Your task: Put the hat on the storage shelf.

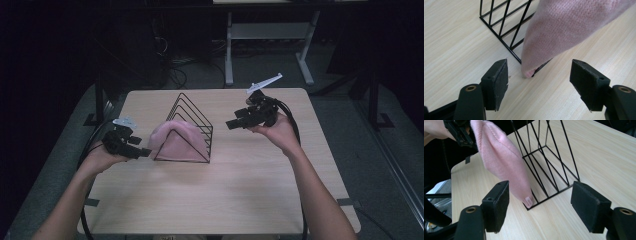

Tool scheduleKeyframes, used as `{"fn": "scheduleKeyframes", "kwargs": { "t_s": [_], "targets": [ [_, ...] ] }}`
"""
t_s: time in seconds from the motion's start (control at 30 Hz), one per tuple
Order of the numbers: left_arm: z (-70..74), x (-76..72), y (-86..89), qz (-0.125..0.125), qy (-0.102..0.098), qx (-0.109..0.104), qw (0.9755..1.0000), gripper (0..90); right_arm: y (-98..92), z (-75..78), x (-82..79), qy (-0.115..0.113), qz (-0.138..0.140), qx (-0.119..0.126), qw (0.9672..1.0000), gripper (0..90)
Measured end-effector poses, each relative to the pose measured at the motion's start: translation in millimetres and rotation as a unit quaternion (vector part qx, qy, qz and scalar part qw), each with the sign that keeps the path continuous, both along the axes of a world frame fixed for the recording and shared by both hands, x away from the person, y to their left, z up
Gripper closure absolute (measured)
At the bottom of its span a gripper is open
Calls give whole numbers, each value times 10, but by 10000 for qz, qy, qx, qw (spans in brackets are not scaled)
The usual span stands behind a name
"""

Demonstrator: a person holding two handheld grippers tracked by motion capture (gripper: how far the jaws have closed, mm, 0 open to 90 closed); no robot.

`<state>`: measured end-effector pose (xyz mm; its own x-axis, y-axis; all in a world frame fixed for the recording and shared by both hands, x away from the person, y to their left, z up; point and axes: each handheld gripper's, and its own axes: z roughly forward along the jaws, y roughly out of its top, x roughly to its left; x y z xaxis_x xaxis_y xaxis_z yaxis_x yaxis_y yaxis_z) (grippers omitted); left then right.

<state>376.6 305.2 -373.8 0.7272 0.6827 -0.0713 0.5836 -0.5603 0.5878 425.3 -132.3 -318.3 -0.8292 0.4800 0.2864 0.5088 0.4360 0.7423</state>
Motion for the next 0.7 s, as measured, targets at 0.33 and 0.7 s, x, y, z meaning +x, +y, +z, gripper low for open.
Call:
{"fn": "scheduleKeyframes", "kwargs": {
  "t_s": [0.33, 0.7],
  "targets": [
    [-22, -33, 21, 43, -18, 28, 10000, 282, -274, -97, -72, 76, -246, 21, 9997, 289],
    [-77, -157, 72, 130, -139, -46, 9998, 274, -621, -340, -287, 183, -561, -54, 9982, 270]
  ]
}}
